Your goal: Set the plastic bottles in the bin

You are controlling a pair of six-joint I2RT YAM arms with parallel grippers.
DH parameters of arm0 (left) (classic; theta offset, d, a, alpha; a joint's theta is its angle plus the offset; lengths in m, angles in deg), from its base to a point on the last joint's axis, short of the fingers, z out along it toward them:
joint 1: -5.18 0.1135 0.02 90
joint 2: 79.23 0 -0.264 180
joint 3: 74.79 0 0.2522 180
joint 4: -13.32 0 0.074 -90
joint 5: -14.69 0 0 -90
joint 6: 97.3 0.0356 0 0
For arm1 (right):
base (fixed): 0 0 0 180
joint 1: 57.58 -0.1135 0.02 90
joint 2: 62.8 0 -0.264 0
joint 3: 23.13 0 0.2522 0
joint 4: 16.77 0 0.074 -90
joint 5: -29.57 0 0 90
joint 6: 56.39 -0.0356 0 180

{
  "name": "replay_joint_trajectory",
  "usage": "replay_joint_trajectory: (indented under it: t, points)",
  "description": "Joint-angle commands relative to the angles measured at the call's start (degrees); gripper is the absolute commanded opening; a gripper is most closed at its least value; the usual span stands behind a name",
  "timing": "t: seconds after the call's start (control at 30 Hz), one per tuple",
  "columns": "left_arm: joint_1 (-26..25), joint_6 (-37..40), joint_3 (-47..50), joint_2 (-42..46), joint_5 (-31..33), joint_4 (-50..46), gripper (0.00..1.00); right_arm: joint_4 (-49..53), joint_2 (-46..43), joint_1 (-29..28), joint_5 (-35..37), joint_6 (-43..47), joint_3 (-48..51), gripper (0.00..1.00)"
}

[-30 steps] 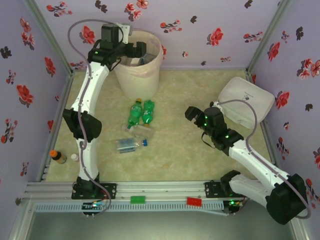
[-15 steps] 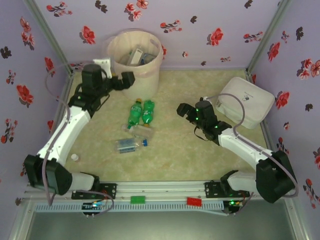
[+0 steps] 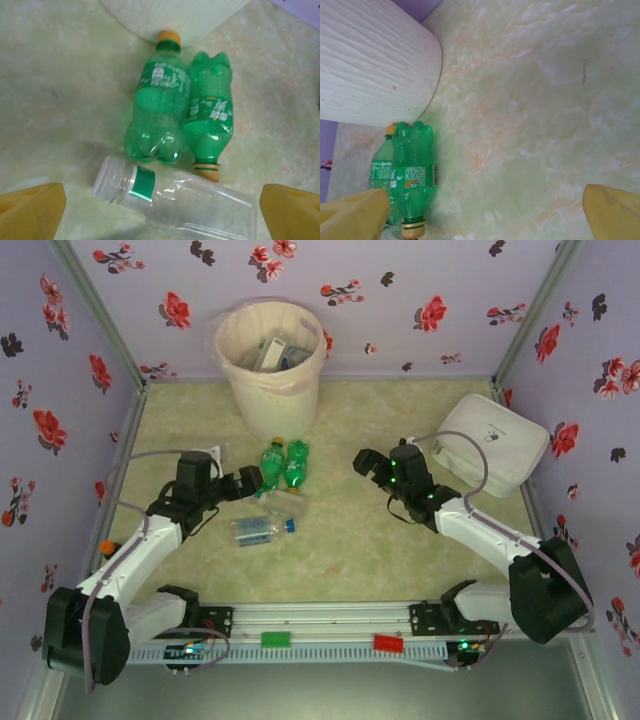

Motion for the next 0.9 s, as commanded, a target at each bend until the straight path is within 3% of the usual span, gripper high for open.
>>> replay_joint_trajectory:
  t: [0.0, 0.4, 0.87]
  points:
    - [-0.24, -2.20, 2.71, -0.37, -1.97, 0.70, 1.00, -1.30, 1.56, -0.96, 0.50, -1.48, -0.13, 1.00]
    - [-8.68, -6.36, 7.68, 0.93, -3.05, -4.10, 1.00, -0.91, 4.63, -2.39, 0.26, -0.78, -3.13, 1.00]
    - [-25.80, -6.47, 5.52, -0.90, 3.53, -15.87, 1.00, -0.60, 3.61, -2.57, 0.60, -0.85, -1.81, 1.00]
